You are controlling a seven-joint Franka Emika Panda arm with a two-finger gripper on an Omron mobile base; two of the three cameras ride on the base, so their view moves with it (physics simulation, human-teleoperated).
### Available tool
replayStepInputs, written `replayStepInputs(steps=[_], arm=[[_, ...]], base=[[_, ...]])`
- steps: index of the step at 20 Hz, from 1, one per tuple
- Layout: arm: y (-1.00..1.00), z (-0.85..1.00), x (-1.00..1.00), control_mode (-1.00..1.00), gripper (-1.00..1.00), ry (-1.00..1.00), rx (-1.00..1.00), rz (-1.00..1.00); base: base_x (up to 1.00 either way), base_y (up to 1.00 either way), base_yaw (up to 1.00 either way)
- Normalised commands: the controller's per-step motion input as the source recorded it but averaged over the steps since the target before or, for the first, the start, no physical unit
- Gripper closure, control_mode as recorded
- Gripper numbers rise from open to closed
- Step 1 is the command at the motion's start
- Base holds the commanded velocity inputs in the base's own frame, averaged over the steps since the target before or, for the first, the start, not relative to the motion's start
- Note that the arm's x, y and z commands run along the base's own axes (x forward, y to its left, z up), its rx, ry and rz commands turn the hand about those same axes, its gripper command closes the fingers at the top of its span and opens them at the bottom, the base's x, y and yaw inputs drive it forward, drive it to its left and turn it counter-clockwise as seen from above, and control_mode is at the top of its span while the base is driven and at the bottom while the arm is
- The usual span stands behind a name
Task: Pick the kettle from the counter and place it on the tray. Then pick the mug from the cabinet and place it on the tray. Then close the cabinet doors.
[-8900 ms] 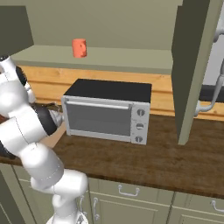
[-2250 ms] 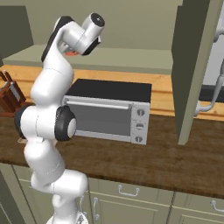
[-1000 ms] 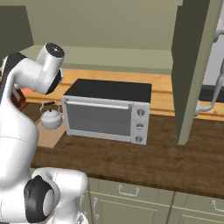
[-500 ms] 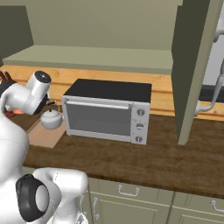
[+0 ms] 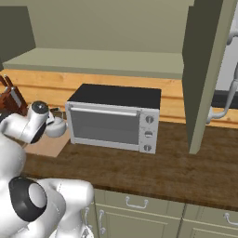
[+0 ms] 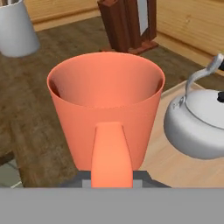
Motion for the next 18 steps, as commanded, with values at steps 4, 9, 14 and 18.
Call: replayStepInputs(steps=[4, 9, 14, 18], arm=[[0.00, -0.26, 0.48, -1.00, 1.00, 0.04, 0.04, 0.00], [0.00, -0.33, 0.44, -1.00, 1.00, 0.12, 0.03, 0.00], [0.01, -0.44, 0.14, -1.00, 1.00, 0.14, 0.00, 0.00], [0.22, -0.57, 0.10, -1.00, 1.00, 0.02, 0.00, 0.00]], base=[[0.00, 0.00, 0.00], [0.00, 0.00, 0.00], [0.00, 0.00, 0.00], [0.00, 0.00, 0.00]])
